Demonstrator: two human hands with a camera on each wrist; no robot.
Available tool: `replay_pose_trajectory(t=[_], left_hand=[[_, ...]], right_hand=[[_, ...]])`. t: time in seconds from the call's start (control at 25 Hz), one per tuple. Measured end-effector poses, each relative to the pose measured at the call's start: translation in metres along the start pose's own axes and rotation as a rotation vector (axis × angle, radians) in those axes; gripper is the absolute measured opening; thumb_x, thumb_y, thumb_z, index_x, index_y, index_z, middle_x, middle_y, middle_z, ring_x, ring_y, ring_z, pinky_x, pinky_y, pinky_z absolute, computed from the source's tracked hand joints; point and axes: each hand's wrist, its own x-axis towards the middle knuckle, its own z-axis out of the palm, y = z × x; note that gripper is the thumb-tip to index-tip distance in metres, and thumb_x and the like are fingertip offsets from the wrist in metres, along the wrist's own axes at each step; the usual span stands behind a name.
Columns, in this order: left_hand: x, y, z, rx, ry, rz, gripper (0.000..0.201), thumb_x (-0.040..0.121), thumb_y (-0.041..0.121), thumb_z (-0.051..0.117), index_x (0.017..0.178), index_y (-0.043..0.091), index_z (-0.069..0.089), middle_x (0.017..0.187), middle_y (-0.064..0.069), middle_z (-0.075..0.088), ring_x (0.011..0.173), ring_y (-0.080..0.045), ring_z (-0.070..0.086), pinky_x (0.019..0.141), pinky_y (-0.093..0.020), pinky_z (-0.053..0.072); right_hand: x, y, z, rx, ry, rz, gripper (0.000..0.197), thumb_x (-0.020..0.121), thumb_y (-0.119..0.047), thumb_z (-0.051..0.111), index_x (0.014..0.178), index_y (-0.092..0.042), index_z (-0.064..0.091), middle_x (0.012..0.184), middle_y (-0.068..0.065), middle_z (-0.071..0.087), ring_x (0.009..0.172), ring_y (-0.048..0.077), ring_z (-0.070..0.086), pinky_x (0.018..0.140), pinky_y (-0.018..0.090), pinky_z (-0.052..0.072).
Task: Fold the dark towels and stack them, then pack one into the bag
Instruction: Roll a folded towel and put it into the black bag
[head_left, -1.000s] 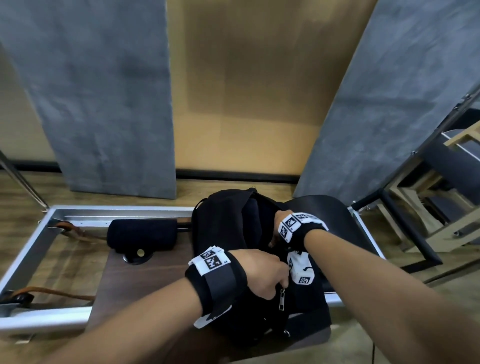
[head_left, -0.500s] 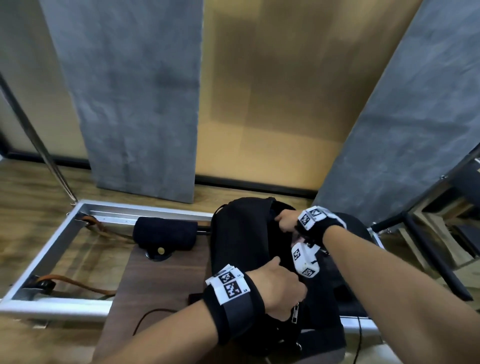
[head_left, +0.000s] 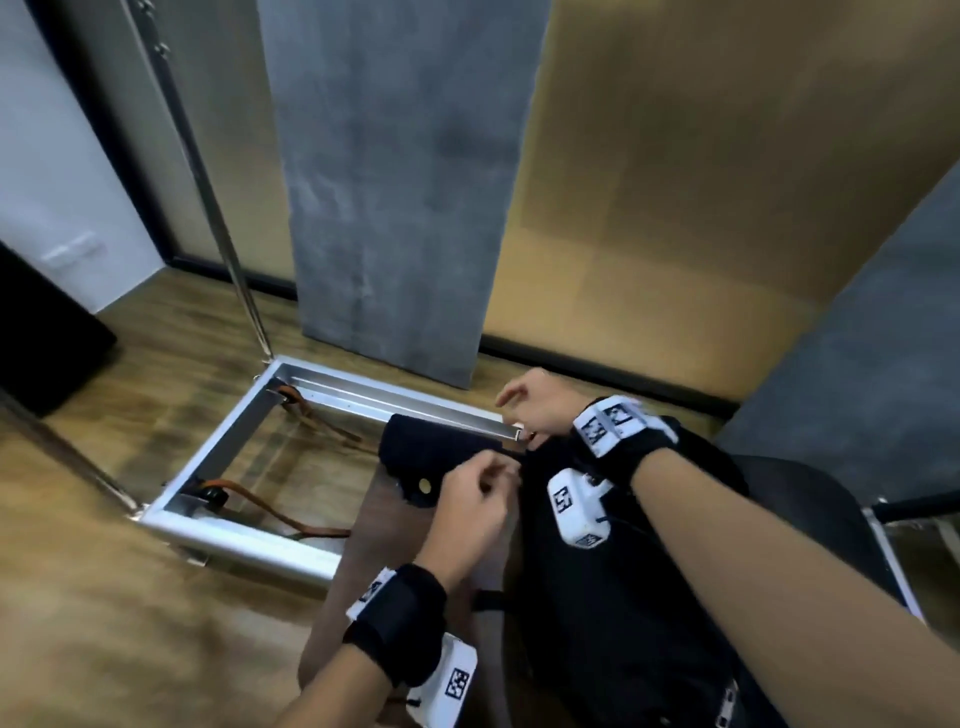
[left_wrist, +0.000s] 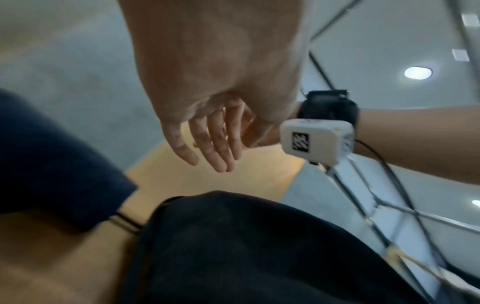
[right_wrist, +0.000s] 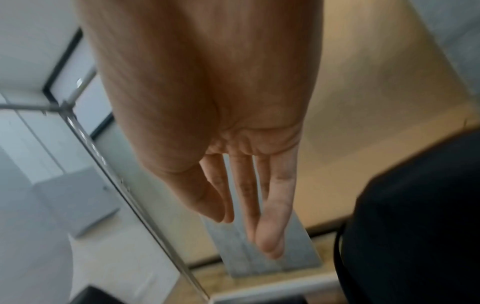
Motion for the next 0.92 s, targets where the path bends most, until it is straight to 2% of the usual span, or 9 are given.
replay_pose_trajectory(t=[0.08,0.16,0.32,0.44,0.52,0.6,0.72,0.84,0.92], left_hand=[[0.011,-0.036,-0.022,-0.102,0.186,-0.232,0.01,0.106,0.014,0.06,0.104,0.014,0.069,0.098,-0.009,0.076,0.09,-0.016,0.073,0.095,-0.044,0.059],[0.018,-0.064,-0.038,-0.163,0.261,-0.437,0.019,0.107,0.025,0.059,0.117,0.01,0.066,0.107,-0.011,0.074,0.098,-0.018,0.072,0.1,-0.047,0.057],[0.026,-0.086,-0.046,-0.386,0.267,-0.67,0.047,0.106,0.037,0.061,0.138,0.004,0.051,0.114,-0.007,0.068,0.101,-0.015,0.067,0.088,-0.04,0.059],[0.029,-0.085,-0.042,-0.462,0.279,-0.728,0.058,0.105,0.035,0.063,0.148,0.006,0.038,0.128,-0.016,0.067,0.113,-0.028,0.068,0.081,-0.037,0.056],[0.03,-0.082,-0.041,-0.441,0.294,-0.741,0.064,0.102,0.032,0.067,0.151,0.007,0.034,0.13,-0.019,0.065,0.114,-0.033,0.068,0.087,-0.042,0.058],[0.027,-0.075,-0.043,-0.422,0.299,-0.756,0.066,0.097,0.033,0.073,0.146,0.006,0.039,0.123,-0.02,0.068,0.107,-0.033,0.071,0.08,-0.041,0.061],[0.021,-0.052,-0.049,-0.56,0.283,-0.731,0.052,0.088,0.032,0.079,0.129,0.002,0.066,0.113,-0.026,0.075,0.099,-0.037,0.076,0.068,-0.036,0.06],[0.022,-0.014,-0.043,-0.692,0.238,-0.593,0.041,0.085,0.029,0.08,0.118,0.005,0.077,0.117,-0.027,0.075,0.111,-0.042,0.072,0.094,-0.053,0.061],[0.026,0.018,-0.032,-0.744,0.189,-0.53,0.048,0.084,0.029,0.08,0.126,0.004,0.073,0.122,-0.027,0.073,0.119,-0.047,0.068,0.098,-0.055,0.057]], right_hand=[[0.02,0.0,0.043,-0.159,-0.048,-0.005,0.064,0.091,-0.017,0.076,0.15,-0.012,0.05,0.142,0.014,0.061,0.118,0.029,0.063,0.097,0.04,0.053],[0.031,0.002,0.076,-0.253,-0.043,-0.01,0.083,0.087,-0.028,0.081,0.156,-0.014,0.038,0.152,0.012,0.052,0.136,0.031,0.052,0.109,0.039,0.046],[0.04,0.009,0.118,-0.309,-0.001,0.06,0.049,0.08,-0.048,0.079,0.117,-0.019,0.066,0.119,0.004,0.068,0.115,0.03,0.063,0.102,0.049,0.049],[0.037,0.014,0.129,-0.076,-0.074,0.111,0.039,0.074,-0.047,0.082,0.091,-0.014,0.072,0.086,0.001,0.073,0.081,0.022,0.07,0.077,0.036,0.059],[0.035,0.017,0.131,0.032,-0.078,0.122,0.035,0.076,-0.039,0.083,0.087,-0.007,0.074,0.072,0.001,0.067,0.068,0.018,0.065,0.06,0.027,0.049],[0.033,0.017,0.128,0.16,-0.104,0.118,0.039,0.082,-0.032,0.082,0.098,0.003,0.076,0.07,0.003,0.064,0.064,0.017,0.06,0.061,0.026,0.046],[0.017,0.006,0.108,0.277,-0.085,0.085,0.041,0.083,-0.032,0.085,0.101,0.003,0.076,0.079,0.005,0.067,0.071,0.016,0.06,0.064,0.024,0.046],[-0.015,-0.004,0.069,0.43,-0.008,0.053,0.034,0.08,-0.032,0.087,0.098,-0.014,0.064,0.083,-0.001,0.064,0.07,0.011,0.057,0.054,0.019,0.041],[-0.044,-0.001,0.036,0.698,-0.025,0.046,0.049,0.079,-0.031,0.088,0.114,-0.019,0.056,0.101,0.002,0.07,0.082,0.012,0.064,0.063,0.024,0.048]])
